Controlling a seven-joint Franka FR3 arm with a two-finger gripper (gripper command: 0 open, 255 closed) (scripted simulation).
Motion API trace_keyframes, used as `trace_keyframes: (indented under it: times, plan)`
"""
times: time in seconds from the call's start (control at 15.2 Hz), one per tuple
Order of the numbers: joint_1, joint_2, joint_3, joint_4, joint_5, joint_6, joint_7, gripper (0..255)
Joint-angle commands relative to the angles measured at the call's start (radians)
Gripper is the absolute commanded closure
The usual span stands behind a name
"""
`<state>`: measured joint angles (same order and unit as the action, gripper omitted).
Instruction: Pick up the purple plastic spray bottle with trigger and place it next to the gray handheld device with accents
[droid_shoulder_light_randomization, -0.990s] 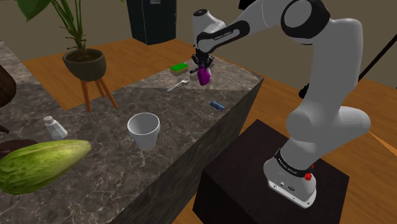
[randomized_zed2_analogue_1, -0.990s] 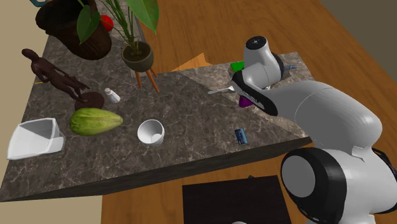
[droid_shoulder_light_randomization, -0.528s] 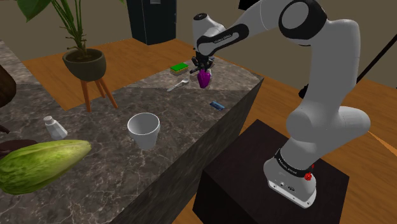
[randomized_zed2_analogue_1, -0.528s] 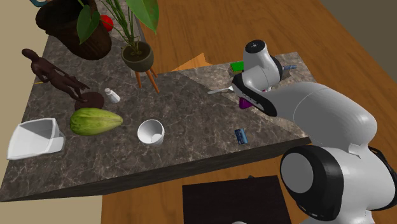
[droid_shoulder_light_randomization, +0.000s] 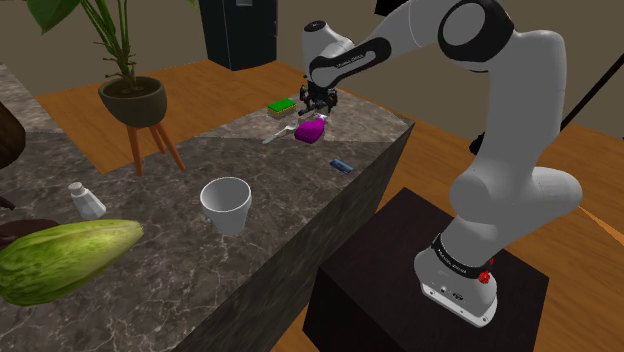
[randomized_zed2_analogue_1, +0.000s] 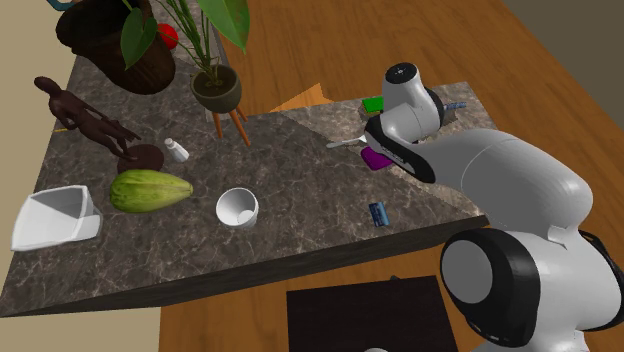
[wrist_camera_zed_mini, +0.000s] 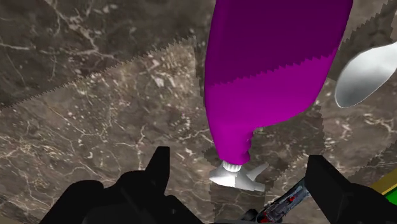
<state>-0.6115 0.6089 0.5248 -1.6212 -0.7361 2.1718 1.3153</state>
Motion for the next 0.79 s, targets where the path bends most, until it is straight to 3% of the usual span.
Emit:
trace_keyframes:
  times: [0.0,0.2,0.73]
  plan:
    - [-0.002,-0.021,0.01,-0.001,0.014,-0.018,-0.006,0]
    - [-0.005,-0.076,0.037,0.002,0.052,-0.072,-0.025,0]
    - [-0.005,-0.076,0.037,0.002,0.052,-0.072,-0.025,0]
